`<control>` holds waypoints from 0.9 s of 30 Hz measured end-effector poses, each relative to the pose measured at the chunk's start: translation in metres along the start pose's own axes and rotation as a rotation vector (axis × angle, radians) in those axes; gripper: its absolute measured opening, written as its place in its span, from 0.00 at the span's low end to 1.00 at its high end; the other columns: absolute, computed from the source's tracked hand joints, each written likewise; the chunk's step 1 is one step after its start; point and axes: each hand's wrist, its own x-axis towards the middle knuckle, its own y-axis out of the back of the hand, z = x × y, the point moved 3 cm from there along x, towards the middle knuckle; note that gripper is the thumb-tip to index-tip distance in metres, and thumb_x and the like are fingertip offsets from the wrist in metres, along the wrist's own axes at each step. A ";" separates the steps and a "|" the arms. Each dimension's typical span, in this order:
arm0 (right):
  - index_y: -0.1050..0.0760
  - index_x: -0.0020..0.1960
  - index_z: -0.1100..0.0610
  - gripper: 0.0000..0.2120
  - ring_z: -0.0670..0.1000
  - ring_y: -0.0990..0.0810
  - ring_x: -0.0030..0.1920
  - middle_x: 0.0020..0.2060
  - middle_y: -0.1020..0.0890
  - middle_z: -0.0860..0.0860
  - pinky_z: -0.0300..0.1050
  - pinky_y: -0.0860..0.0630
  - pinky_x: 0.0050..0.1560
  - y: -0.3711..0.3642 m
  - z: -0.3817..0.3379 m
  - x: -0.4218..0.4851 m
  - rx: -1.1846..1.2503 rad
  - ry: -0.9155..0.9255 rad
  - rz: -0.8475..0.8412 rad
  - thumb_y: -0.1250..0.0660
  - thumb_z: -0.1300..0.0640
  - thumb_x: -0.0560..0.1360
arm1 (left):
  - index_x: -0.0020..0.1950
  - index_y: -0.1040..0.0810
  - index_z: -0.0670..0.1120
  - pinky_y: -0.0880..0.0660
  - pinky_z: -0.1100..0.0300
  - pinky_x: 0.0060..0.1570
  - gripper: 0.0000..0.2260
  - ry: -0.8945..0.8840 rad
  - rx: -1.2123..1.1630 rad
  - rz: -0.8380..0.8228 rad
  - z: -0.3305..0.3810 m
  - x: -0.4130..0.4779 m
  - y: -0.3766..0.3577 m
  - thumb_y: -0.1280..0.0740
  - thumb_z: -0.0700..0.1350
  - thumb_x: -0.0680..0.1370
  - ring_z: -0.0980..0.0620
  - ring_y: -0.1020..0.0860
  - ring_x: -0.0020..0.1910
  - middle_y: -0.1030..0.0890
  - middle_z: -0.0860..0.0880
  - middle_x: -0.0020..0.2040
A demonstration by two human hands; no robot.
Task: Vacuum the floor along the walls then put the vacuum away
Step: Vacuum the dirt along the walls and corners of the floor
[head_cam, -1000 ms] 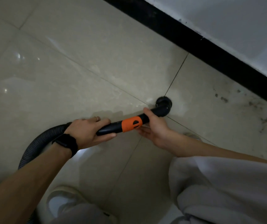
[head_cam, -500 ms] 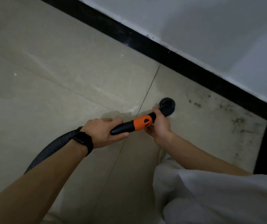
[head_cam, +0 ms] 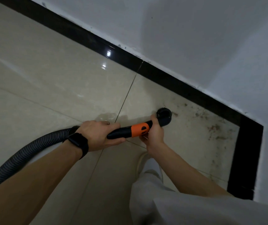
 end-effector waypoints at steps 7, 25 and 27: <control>0.28 0.70 0.59 0.23 0.54 0.17 0.46 0.49 0.18 0.56 0.47 0.22 0.37 0.000 -0.003 0.010 -0.008 0.025 -0.020 0.34 0.45 0.82 | 0.53 0.36 0.60 0.30 0.57 0.37 0.26 0.002 -0.017 0.020 0.000 0.003 -0.001 0.57 0.76 0.69 0.50 0.24 0.36 0.26 0.55 0.41; 0.28 0.70 0.59 0.23 0.54 0.17 0.49 0.54 0.18 0.58 0.50 0.20 0.43 -0.008 -0.034 0.037 0.012 0.093 -0.018 0.33 0.46 0.81 | 0.47 0.42 0.63 0.35 0.57 0.34 0.22 0.055 -0.103 0.010 0.004 0.035 0.006 0.58 0.78 0.68 0.58 0.32 0.30 0.29 0.57 0.37; 0.28 0.69 0.59 0.22 0.54 0.17 0.48 0.53 0.18 0.58 0.49 0.20 0.42 -0.007 -0.038 0.039 0.019 0.094 -0.010 0.32 0.47 0.81 | 0.47 0.40 0.63 0.34 0.57 0.35 0.22 0.062 -0.108 0.017 0.006 0.039 0.006 0.57 0.78 0.69 0.55 0.30 0.31 0.28 0.56 0.37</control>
